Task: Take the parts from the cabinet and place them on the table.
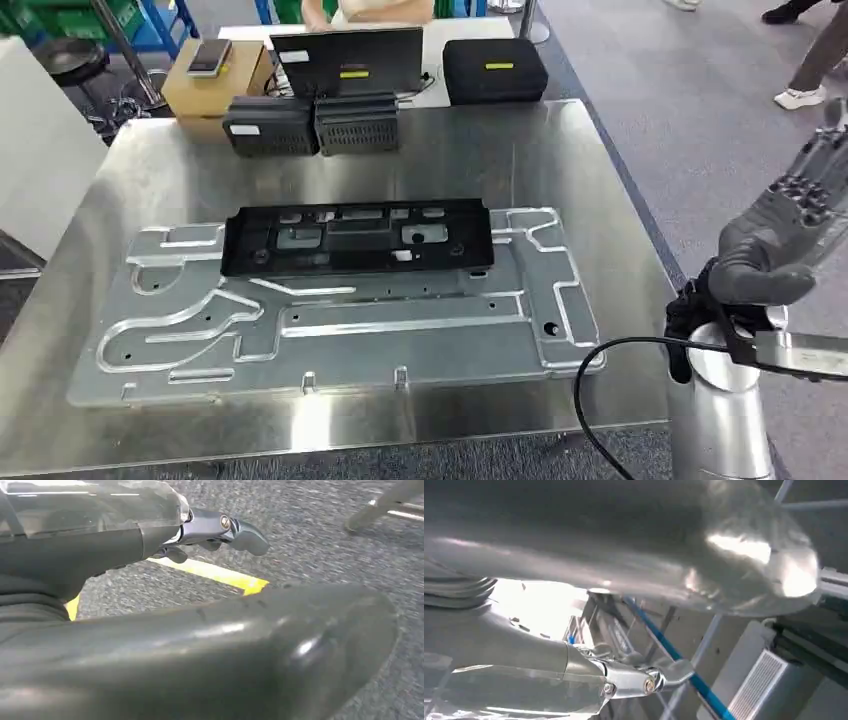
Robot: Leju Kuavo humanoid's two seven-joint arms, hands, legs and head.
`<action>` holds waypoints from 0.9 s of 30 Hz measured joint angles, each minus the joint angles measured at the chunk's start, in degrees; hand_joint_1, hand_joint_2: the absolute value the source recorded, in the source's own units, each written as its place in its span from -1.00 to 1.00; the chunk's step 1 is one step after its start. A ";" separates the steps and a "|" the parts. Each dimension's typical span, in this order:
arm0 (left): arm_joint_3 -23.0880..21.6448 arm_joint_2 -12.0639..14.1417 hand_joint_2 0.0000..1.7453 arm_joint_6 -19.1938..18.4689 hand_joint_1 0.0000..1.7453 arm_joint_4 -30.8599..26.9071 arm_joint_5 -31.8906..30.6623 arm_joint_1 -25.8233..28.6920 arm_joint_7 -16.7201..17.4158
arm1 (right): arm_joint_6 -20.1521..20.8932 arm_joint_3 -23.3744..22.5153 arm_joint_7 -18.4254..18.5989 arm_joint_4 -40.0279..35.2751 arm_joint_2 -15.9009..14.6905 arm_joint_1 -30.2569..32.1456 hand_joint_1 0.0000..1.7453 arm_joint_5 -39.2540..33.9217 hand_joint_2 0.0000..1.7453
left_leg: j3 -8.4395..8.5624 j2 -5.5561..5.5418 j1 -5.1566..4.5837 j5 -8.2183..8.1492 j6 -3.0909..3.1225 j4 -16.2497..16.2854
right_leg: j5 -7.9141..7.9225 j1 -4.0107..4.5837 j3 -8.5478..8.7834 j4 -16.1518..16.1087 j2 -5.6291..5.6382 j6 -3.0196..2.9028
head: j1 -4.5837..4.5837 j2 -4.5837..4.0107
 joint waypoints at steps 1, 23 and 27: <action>0.02 0.00 -1.00 0.00 -1.00 0.00 0.00 0.09 0.02 | -0.09 -0.48 -0.07 -0.68 0.09 2.13 -1.00 0.00 -1.00 | -0.05 -0.02 -0.20 0.03 0.27 0.07 | 0.14 0.00 0.05 -0.18 -0.01 0.27 | 0.02 0.00; 0.02 0.07 -1.00 0.70 -1.00 -0.02 -0.31 0.22 0.35 | 3.39 -18.62 -0.46 -4.95 18.71 19.46 -1.00 -3.10 -1.00 | -7.64 0.91 -0.14 -8.41 -0.80 14.24 | -0.39 0.26 1.59 -1.33 -0.28 -2.29 | 0.00 0.00; 0.02 0.07 -1.00 0.68 -1.00 -0.02 -0.33 0.19 0.57 | 4.81 -21.37 -0.44 -2.70 18.71 20.66 -1.00 -2.93 -1.00 | -0.76 0.89 -0.15 -2.83 -0.51 10.62 | 1.93 0.31 -1.69 -0.96 -0.26 -1.80 | 0.00 0.00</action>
